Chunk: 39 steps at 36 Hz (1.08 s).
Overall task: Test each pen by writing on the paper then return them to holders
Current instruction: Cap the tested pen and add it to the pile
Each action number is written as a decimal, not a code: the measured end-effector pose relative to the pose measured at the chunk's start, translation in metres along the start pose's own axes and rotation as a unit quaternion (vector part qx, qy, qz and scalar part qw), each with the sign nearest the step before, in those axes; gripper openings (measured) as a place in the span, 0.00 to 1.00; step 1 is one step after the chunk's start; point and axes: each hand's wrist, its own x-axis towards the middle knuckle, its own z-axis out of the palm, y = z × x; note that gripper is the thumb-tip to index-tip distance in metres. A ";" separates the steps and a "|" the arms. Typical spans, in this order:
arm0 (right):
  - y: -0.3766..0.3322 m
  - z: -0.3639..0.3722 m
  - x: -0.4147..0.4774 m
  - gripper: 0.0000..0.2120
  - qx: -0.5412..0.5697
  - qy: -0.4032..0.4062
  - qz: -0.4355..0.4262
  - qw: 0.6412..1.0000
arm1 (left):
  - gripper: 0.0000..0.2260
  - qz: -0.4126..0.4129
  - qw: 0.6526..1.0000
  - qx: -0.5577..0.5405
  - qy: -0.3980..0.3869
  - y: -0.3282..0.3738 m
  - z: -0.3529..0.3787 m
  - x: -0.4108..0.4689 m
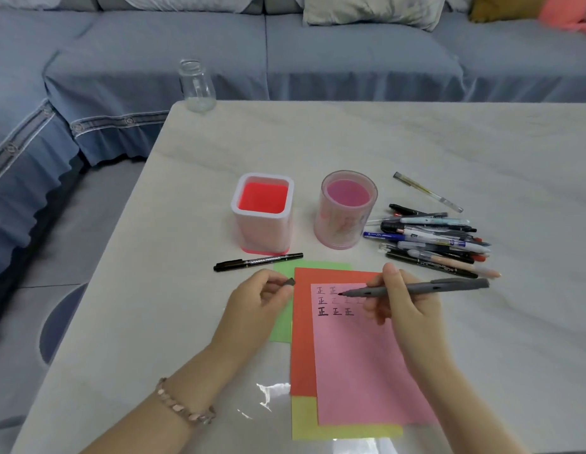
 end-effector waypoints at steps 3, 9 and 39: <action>-0.009 0.000 -0.003 0.15 0.041 -0.002 0.008 0.999 | 0.06 -0.015 0.990 -0.133 -0.041 0.024 0.004 -0.010; -0.024 -0.006 -0.007 0.15 0.068 0.010 -0.017 0.998 | 0.08 -0.003 0.977 -0.190 -0.091 0.051 0.005 -0.023; -0.024 -0.012 -0.008 0.14 0.092 0.014 -0.023 0.995 | 0.12 0.056 0.979 -0.099 -0.172 0.076 0.031 -0.027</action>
